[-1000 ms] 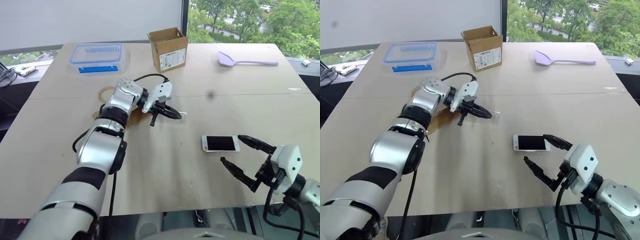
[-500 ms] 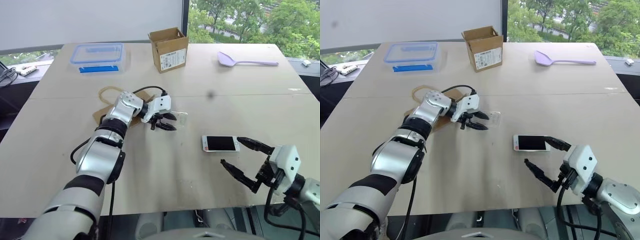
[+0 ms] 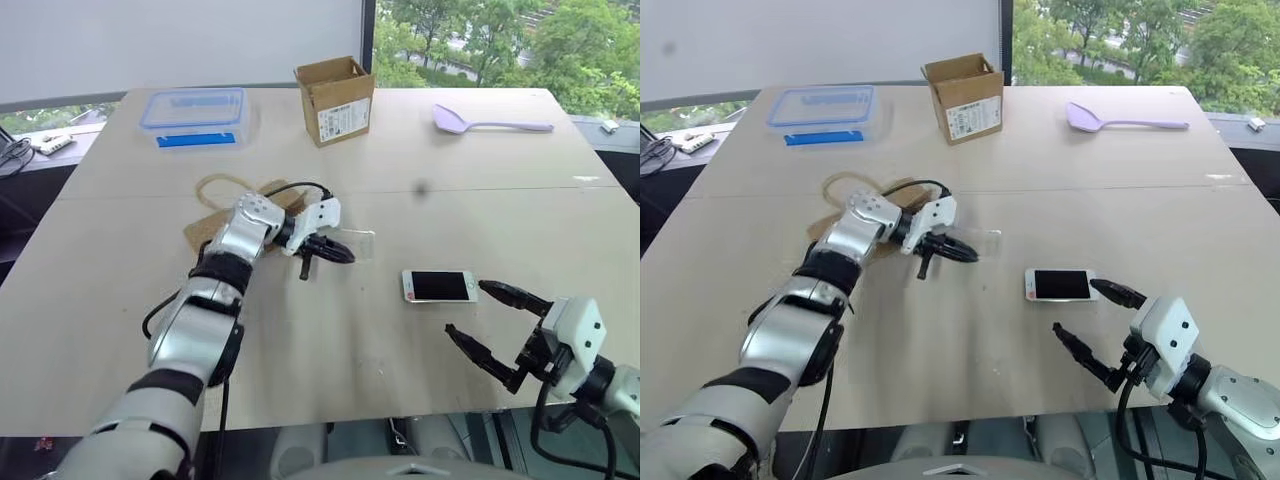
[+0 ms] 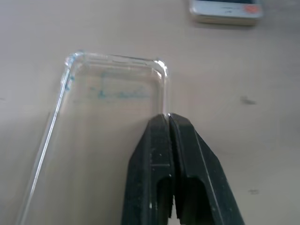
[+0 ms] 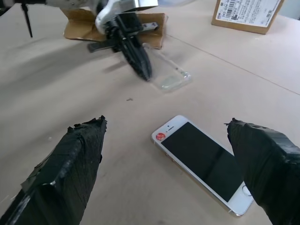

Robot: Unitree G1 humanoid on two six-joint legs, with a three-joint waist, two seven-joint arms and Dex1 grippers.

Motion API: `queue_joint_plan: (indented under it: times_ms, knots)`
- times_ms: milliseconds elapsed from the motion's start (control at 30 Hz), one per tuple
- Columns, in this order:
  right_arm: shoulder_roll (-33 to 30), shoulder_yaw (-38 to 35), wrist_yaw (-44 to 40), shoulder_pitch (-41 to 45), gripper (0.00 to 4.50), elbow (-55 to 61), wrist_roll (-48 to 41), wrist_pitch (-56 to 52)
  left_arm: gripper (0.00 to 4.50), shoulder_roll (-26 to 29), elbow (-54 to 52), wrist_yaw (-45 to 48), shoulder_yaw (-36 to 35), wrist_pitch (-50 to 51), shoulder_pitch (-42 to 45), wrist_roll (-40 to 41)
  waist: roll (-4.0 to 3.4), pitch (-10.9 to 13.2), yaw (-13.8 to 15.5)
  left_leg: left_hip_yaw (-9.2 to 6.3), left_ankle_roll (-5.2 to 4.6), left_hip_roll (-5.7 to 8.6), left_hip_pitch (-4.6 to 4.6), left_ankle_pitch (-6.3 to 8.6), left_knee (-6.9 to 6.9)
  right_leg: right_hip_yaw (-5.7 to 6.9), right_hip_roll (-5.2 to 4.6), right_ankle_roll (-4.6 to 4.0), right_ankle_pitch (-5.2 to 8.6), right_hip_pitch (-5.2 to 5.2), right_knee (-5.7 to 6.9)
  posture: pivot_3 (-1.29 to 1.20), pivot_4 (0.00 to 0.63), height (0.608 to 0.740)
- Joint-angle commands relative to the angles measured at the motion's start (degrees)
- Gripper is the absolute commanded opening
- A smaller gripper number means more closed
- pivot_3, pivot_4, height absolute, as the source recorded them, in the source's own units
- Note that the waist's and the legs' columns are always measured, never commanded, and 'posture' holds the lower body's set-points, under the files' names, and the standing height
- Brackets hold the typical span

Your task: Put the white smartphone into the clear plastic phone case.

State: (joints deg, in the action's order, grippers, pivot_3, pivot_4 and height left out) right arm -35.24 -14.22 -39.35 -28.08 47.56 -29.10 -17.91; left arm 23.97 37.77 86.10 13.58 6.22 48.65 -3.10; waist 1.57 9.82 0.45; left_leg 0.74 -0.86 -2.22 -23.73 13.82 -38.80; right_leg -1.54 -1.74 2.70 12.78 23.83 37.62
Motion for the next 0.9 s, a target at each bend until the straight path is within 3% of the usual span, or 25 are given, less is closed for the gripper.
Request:
queue_joint_plan:
  times_ms: [33, 233, 667, 900]
  knots:
    - [-0.03, -0.36, -0.03, 0.11, 4.5, 1.72, 0.32, 1.33, 0.04, 0.97, -19.46, -1.44, 0.38, 11.93, -5.57, 3.61, 0.0, 0.0, 0.03, -0.01, 0.0, -0.01, 0.0, 0.0, 0.0, 0.01, 0.0, 0.0, 0.0, 0.0, 0.0, 0.0, 0.15, 0.74]
    - [-0.95, 0.38, -1.13, 2.84, 4.5, 0.05, 0.03, 0.96, 0.04, 0.48, -30.24, -6.97, 3.18, 18.58, -10.56, 3.52, -0.01, 0.0, 0.34, -0.02, 0.0, 0.0, 0.07, 0.0, -0.11, 0.01, 0.01, 0.17, 0.12, -0.02, 0.09, 0.0, 0.15, 0.74]
    - [-1.75, -0.15, -1.41, 2.87, 4.5, 0.18, 0.51, 0.68, 0.04, -3.23, -22.97, -11.73, 10.09, 13.28, -4.93, 1.79, -0.01, 0.0, 0.19, 0.01, 0.0, 0.03, 0.01, 0.0, -0.22, -0.03, 0.02, 0.17, 0.12, -0.03, 0.08, 0.0, 0.15, 0.74]
    - [-1.53, -0.34, -0.93, 0.69, 4.5, 1.31, 0.93, 1.02, 0.04, 0.75, -24.18, -11.18, 9.82, 12.66, -6.4, 1.92, -0.01, 0.0, 0.14, 0.0, 0.0, 0.01, 0.02, 0.0, -0.22, -0.02, 0.02, 0.17, 0.12, -0.01, 0.08, 0.0, 0.15, 0.74]
